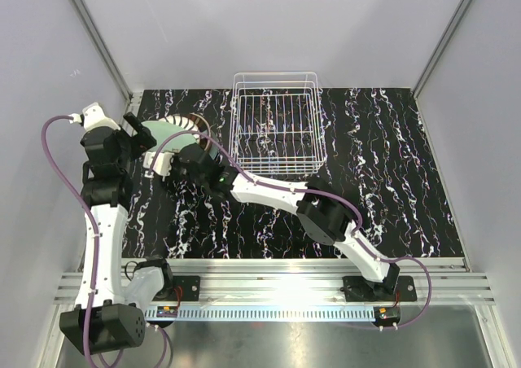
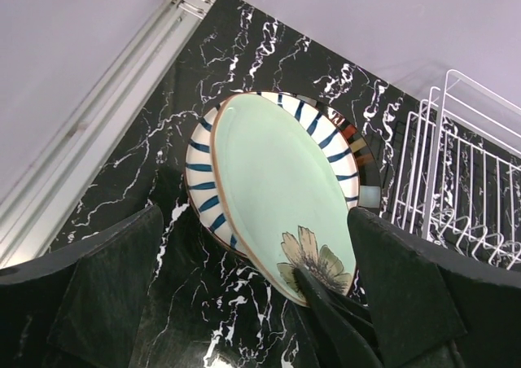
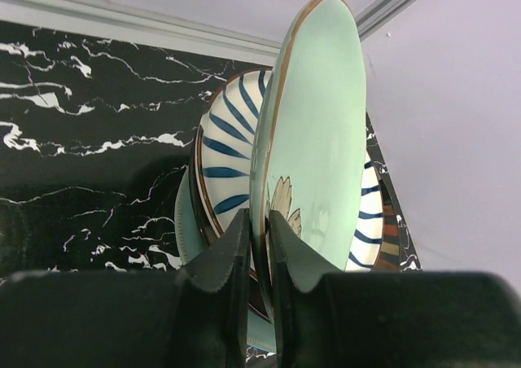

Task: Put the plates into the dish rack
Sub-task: Pass the plate from the left arm to the right

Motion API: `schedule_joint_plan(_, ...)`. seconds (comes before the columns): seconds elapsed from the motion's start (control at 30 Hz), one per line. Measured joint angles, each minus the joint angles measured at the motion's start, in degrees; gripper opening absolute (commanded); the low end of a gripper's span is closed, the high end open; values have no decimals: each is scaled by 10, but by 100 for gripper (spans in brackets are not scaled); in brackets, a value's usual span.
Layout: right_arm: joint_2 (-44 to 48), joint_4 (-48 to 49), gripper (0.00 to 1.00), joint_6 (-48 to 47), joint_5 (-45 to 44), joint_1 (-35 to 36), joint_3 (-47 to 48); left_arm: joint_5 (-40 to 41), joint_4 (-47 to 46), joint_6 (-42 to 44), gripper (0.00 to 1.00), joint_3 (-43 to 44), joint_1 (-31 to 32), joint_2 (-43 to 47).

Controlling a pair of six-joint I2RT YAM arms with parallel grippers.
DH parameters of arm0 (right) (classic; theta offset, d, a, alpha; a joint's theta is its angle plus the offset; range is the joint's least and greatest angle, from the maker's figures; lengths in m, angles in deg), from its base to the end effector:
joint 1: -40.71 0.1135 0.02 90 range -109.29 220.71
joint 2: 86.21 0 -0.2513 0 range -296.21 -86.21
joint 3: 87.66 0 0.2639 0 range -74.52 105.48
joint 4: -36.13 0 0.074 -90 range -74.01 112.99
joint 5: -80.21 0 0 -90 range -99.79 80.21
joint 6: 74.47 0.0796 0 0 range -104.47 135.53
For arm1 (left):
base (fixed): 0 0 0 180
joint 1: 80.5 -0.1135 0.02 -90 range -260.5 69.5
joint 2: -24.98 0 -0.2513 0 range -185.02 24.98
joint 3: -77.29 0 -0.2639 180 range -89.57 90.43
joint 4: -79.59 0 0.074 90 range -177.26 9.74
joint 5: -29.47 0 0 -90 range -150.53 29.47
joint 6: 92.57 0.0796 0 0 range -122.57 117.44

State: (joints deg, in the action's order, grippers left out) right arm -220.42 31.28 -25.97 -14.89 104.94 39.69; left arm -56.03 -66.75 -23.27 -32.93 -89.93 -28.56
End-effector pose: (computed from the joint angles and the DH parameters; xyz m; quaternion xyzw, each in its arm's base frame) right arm 0.2704 0.5439 0.2310 -0.6007 0.4901 0.0904 0.6251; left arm 0.2657 0.0505 0.3435 -0.2318 0.7717 -0.0266 0.5917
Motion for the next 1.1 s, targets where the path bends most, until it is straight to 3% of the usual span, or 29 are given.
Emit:
schedule_joint_plan(0.63, 31, -16, 0, 101, 28, -6, 15, 82, -27, 23, 99, -10, 22, 45)
schedule_joint_plan(1.1, 30, -78, 0, 224, 12, -68, 109, 88, -26, 29, 99, -10, 33, 55)
